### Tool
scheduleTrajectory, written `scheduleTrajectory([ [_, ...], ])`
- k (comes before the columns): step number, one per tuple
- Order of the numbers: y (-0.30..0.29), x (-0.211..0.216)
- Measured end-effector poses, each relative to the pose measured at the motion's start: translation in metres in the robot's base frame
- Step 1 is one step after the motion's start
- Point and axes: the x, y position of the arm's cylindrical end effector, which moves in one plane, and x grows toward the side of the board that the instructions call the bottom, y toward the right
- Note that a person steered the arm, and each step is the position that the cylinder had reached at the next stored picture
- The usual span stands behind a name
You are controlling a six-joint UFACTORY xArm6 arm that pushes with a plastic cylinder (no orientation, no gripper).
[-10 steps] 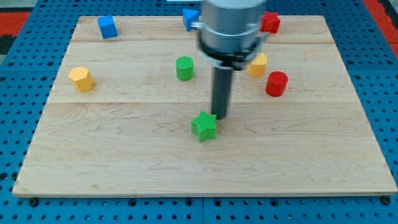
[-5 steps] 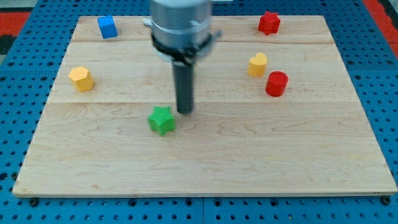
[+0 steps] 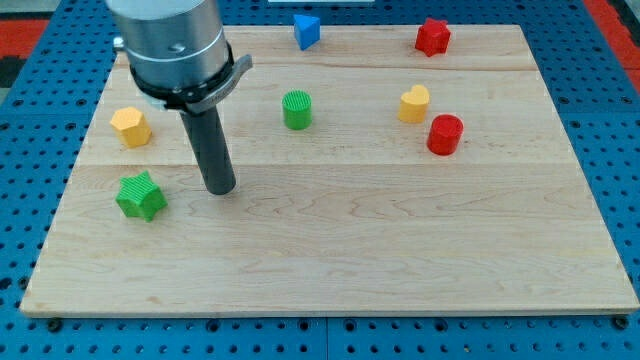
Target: Move the green star diagonally on the bottom right side of the yellow hexagon
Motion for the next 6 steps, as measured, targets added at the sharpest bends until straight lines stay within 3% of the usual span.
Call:
scheduleTrajectory([
  [1,-0.053,-0.006],
  [3,-0.093,-0.013],
  [4,-0.095,0.072],
  [5,-0.013,0.055],
  [6,0.04,0.095],
])
